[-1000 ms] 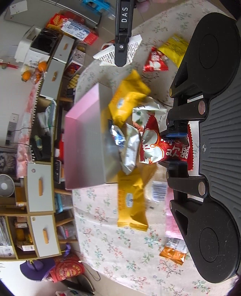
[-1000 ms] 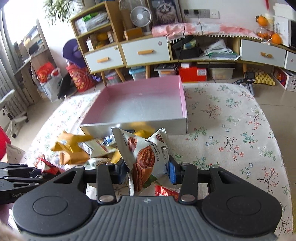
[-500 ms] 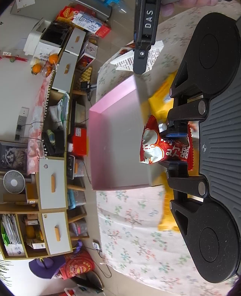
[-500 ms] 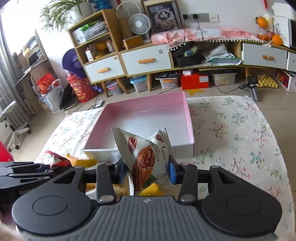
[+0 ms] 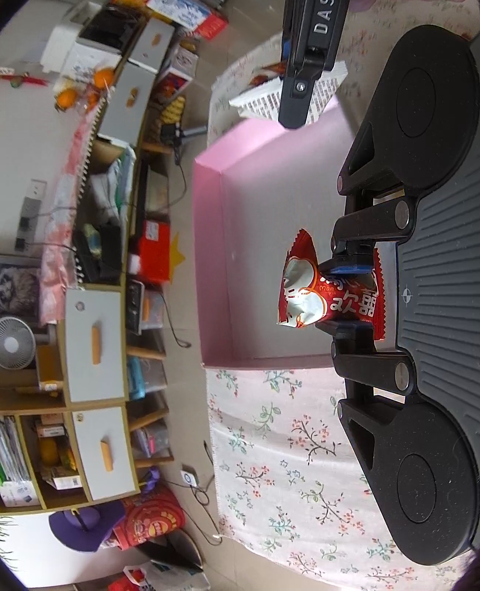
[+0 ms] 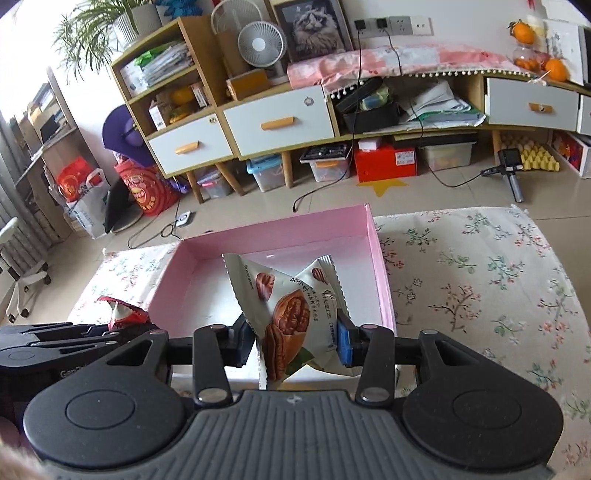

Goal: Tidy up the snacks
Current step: 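Carry both bags into the pink box and open both tools, then grasp the brown cake packet with the left tool while the right tool grasps the yellow noodle pack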

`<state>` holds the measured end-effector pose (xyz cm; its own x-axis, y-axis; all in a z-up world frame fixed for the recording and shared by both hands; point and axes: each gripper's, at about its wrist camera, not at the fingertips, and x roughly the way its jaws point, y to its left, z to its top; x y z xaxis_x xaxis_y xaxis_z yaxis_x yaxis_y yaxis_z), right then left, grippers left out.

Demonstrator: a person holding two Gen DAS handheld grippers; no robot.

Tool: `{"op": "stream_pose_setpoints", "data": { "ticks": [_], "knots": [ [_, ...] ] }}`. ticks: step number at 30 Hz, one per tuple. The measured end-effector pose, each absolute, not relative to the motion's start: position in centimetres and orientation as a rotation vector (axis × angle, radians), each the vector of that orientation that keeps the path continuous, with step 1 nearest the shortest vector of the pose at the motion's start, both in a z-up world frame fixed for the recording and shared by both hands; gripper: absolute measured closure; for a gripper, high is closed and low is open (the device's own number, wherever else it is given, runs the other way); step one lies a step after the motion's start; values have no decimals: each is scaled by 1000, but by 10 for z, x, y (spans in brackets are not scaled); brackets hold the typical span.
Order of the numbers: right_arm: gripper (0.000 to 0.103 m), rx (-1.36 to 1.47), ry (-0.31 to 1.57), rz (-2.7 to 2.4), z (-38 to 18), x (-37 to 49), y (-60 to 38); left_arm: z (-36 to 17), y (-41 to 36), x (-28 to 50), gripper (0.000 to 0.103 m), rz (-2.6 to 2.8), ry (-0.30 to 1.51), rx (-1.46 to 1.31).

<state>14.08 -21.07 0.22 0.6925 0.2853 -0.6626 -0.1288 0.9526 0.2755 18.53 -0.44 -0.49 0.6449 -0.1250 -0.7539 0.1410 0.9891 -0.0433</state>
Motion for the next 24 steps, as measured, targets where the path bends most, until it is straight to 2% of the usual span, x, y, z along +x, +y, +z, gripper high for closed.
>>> {"op": "stream_pose_setpoints", "data": {
  "ticks": [9,12,14,15,16,17,20,24],
  "knots": [
    [63,189,820,206,-10,154,-205,-22,-4,201,83,-126,899,33],
    [62,181,832,199,-12,154,-204,-26,-4,201,79,-123,901,35],
    [59,184,837,192,-11,156,-204,-28,-4,202,75,-134,909,34],
    [54,188,838,182,-11,156,-205,-28,-4,202,73,-138,914,32],
    [42,195,838,180,-10,156,-206,-28,-4,202,68,-139,915,30],
    [37,202,834,177,-9,156,-207,-27,-3,202,62,-140,911,29],
    [34,214,822,177,-4,154,-210,-23,-3,199,53,-142,897,28],
    [29,223,815,168,1,152,-211,-14,-4,194,48,-153,886,23]
  ]
}}
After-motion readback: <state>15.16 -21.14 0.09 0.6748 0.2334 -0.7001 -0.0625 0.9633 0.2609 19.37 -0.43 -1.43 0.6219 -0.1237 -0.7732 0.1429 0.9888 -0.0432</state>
